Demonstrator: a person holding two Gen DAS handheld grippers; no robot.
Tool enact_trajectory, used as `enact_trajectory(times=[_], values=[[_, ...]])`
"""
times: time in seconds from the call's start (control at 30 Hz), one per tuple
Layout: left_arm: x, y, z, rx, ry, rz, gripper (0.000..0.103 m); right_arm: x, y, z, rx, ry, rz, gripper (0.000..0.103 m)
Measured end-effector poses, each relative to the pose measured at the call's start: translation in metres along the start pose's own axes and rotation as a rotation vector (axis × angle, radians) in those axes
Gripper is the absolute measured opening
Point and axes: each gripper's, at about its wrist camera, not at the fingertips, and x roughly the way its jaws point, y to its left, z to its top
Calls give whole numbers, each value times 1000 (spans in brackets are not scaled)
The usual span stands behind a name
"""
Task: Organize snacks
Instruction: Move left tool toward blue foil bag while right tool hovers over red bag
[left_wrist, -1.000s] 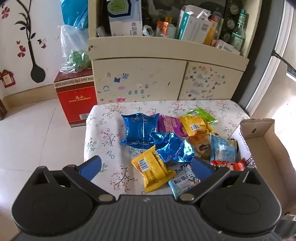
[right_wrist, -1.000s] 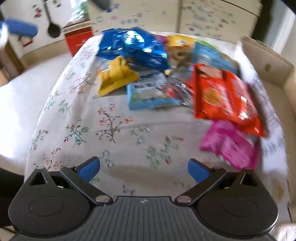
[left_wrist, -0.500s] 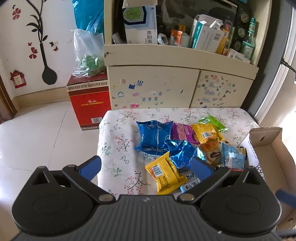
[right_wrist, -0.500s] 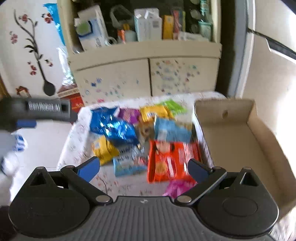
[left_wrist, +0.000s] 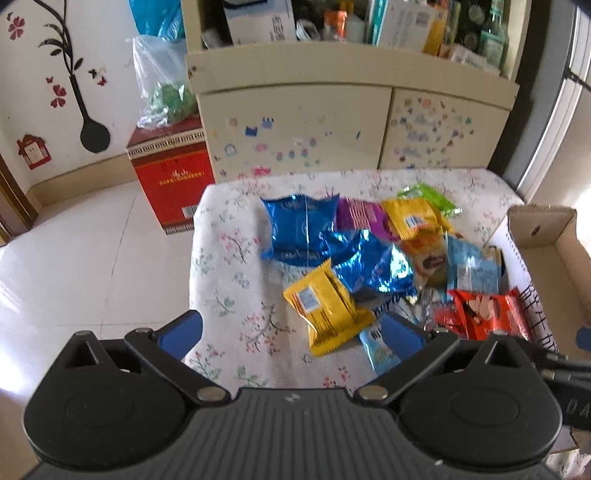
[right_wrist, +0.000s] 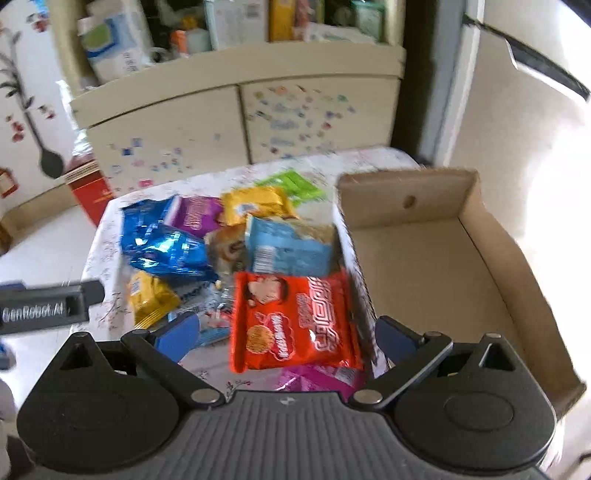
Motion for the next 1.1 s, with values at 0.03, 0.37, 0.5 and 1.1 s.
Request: enact_trajectory(times=[0.03,0.37,0.5,1.1], values=[[2,-1,-1,3,4,2,102,1,-2,1,6,-2,-3,103],[10,-16,-4,47,21,10,102,15,1,5,18,27,-30,103],[12,-16,-4,48,25,20,102,18,2,5,22,41,-39,103],[15,-15,-6,61,16,60,102,18,10,8,-46,42,-103,103]])
